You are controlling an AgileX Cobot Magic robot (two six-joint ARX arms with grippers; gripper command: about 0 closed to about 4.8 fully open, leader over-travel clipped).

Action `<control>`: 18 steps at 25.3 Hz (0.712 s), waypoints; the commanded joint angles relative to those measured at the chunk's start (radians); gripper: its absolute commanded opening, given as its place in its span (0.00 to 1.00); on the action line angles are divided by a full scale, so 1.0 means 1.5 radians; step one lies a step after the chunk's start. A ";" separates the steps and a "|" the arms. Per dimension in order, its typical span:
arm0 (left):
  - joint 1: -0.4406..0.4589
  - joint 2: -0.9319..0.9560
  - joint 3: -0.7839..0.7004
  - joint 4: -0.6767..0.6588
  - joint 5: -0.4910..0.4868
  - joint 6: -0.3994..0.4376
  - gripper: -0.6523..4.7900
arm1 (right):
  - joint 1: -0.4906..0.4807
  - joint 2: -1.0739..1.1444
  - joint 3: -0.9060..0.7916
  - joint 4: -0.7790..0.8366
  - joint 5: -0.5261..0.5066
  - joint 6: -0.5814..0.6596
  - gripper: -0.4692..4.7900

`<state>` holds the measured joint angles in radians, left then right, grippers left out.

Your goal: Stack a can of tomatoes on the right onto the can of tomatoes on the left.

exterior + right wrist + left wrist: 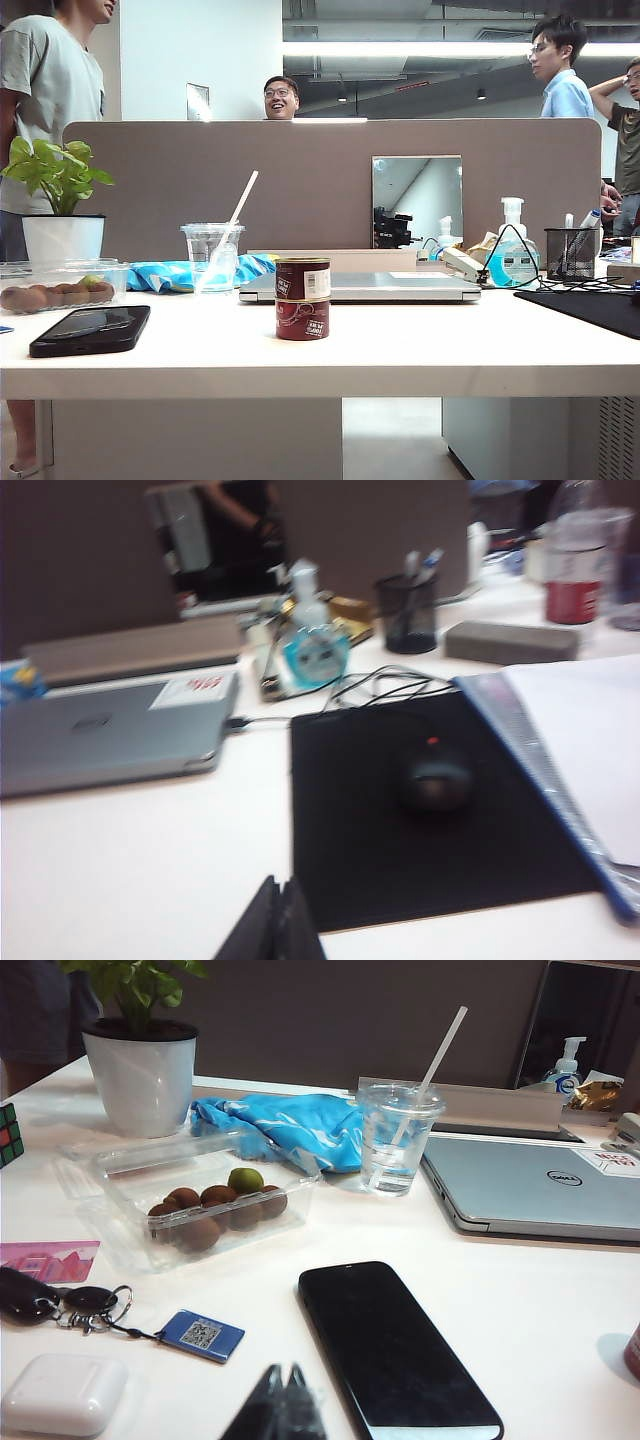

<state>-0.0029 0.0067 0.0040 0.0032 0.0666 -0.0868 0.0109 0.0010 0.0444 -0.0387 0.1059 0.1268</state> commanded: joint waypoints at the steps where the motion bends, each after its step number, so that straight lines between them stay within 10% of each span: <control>1: 0.001 0.001 0.003 0.007 0.003 0.001 0.11 | -0.005 0.000 -0.021 0.004 -0.061 -0.033 0.07; 18: 0.001 0.001 0.003 0.007 0.003 0.001 0.11 | 0.034 -0.001 -0.029 -0.031 -0.055 -0.069 0.07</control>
<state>-0.0029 0.0067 0.0044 0.0036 0.0681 -0.0864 0.0608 0.0010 0.0086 -0.1032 0.0235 0.0257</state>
